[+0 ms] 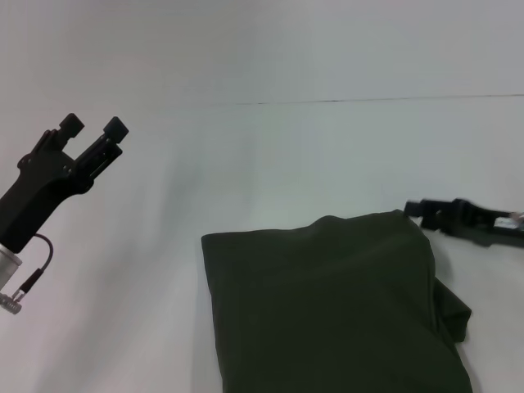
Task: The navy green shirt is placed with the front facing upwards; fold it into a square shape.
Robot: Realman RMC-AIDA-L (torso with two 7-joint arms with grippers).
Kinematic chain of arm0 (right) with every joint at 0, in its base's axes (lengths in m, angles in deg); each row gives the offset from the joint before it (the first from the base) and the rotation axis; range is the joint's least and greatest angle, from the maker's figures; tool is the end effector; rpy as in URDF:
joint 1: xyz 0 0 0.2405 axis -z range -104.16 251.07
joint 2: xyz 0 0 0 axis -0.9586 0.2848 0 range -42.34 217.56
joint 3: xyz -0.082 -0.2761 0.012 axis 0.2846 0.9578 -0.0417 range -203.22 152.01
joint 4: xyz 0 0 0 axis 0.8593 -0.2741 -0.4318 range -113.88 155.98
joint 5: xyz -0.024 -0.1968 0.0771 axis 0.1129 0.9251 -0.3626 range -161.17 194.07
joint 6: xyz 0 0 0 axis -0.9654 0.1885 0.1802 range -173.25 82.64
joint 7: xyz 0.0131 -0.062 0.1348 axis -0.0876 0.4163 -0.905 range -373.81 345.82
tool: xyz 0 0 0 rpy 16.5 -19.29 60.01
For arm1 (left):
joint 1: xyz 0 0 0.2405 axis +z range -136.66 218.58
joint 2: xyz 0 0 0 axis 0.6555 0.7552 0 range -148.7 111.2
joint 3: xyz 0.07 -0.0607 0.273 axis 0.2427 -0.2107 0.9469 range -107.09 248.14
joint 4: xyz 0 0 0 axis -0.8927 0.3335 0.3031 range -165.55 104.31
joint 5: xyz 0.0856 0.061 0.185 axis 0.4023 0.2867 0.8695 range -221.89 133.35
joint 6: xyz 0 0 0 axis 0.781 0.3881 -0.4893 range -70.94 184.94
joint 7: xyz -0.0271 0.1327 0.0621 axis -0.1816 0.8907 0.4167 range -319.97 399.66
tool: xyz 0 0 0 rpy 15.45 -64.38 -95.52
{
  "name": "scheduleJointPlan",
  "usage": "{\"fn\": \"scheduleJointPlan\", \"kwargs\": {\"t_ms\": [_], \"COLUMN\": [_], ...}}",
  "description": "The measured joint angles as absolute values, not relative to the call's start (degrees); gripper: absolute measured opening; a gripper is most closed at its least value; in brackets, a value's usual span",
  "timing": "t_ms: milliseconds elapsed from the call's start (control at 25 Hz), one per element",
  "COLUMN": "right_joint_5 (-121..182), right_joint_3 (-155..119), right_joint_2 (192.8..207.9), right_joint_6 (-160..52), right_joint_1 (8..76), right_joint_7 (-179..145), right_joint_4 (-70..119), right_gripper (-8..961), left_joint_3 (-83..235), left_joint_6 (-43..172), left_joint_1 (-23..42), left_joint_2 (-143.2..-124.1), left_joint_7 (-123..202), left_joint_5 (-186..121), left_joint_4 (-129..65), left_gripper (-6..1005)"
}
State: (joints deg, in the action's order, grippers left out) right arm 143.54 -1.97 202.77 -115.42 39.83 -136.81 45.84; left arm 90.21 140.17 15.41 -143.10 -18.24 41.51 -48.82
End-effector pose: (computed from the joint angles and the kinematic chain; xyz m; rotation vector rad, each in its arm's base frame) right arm 0.3551 0.3753 -0.0113 -1.9721 1.8323 0.6998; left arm -0.3176 0.3366 -0.0208 -1.8566 -0.7707 -1.2269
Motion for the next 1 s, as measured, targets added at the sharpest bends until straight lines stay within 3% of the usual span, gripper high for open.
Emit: {"fn": "scheduleJointPlan", "kwargs": {"t_ms": [120, 400, 560, 760, 1000], "right_joint_5": [138.6, 125.9, 126.6, 126.5, 126.4], "right_joint_3": [-2.7, -2.1, 2.4, 9.5, 15.7], "right_joint_2": [202.54, 203.41, 205.22, 207.23, 207.52], "right_joint_6": [-118.2, -128.0, -130.6, -129.6, -124.3], "right_joint_1": [42.2, 45.1, 43.8, 42.7, 41.6], "right_joint_7": [-132.0, -108.9, -96.2, -86.4, -80.3], "right_joint_4": [48.8, 51.1, 51.2, 50.4, 47.0], "right_gripper": [636, 783, 867, 919, 918], "left_joint_3": [90.2, 90.3, 90.2, 90.1, 89.9], "left_joint_6": [140.4, 140.4, 140.4, 140.4, 140.4], "left_joint_1": [15.4, 15.5, 15.6, 15.8, 16.0], "left_joint_2": [-143.1, -143.09, -143.11, -143.15, -143.19], "left_joint_7": [-18.3, -18.3, -18.5, -18.5, -19.1], "left_joint_5": [41.5, 41.6, 41.6, 41.6, 41.6], "left_joint_4": [-48.8, -48.7, -48.4, -48.3, -48.2], "left_gripper": [927, 927, 927, 927, 927]}}
